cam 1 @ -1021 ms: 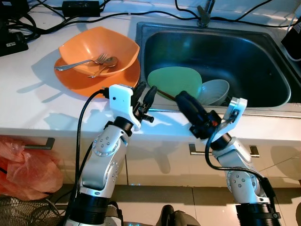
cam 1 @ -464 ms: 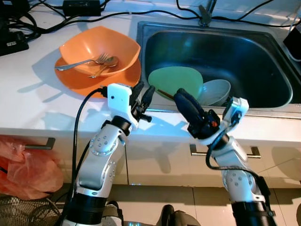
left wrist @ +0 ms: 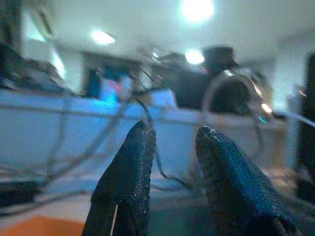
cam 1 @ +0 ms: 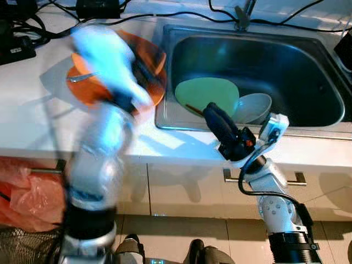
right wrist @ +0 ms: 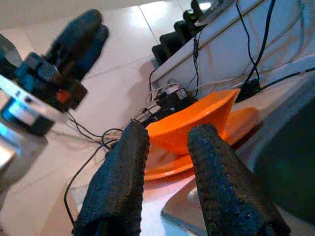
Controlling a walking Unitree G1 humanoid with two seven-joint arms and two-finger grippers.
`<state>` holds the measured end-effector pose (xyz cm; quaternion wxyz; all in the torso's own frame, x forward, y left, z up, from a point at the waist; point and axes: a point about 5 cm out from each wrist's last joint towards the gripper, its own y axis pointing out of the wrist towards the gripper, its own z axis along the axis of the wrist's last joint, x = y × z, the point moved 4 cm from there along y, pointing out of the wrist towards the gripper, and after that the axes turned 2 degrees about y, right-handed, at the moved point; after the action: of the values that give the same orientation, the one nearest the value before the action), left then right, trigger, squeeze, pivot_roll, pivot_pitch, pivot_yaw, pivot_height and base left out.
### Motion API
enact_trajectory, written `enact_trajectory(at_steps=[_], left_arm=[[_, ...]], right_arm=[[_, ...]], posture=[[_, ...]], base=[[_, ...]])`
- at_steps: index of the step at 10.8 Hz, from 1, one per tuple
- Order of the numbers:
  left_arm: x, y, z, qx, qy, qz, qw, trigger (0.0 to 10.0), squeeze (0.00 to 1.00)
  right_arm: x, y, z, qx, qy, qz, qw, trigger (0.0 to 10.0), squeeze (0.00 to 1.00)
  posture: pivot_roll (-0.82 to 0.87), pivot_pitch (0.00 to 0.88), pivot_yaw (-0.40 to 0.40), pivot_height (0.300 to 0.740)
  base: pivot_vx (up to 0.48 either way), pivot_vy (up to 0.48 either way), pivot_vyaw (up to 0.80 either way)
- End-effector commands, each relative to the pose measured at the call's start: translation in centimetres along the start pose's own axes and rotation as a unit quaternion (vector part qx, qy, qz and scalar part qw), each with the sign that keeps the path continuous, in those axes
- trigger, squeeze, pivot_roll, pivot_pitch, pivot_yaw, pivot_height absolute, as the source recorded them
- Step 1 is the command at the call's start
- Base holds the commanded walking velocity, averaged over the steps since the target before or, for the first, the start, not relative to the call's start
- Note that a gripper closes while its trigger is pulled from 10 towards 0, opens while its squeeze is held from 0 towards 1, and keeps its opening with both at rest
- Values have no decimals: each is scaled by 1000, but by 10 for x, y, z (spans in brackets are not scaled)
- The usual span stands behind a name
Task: Kitchen organization
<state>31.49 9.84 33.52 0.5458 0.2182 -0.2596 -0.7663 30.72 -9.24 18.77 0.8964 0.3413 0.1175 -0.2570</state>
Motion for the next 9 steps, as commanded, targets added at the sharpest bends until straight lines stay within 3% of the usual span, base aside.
enact_trajectory(at_steps=[1, 2, 3, 4, 9], left_arm=[[-24, 2, 18, 32, 32, 51, 998, 10000, 0], [-46, -3, 18, 27, 37, 83, 995, 10000, 0], [-63, -14, 5, -5, 52, 96, 994, 10000, 0], [-71, -25, -2, -24, 44, 100, 994, 10000, 0], [-74, -65, -17, -84, 44, 86, 992, 10000, 0]], right_arm=[[2, -1, 4, 7, -10, -1, 1000, 10000, 0], [2, 0, 4, 7, -9, 0, 1000, 10000, 0], [2, 0, 4, 8, -9, 0, 1000, 10000, 0], [2, 1, 5, 10, -9, 2, 1000, 10000, 0], [3, 1, 5, 7, -8, 5, 1000, 10000, 0]], posture=[[210, 186, -64, 740], [210, 186, -64, 740], [209, 177, -62, 740], [212, 173, -62, 740], [222, 179, -74, 740]], base=[[0, 0, 0], [0, 0, 0], [0, 0, 0], [0, 0, 0], [0, 0, 0]])
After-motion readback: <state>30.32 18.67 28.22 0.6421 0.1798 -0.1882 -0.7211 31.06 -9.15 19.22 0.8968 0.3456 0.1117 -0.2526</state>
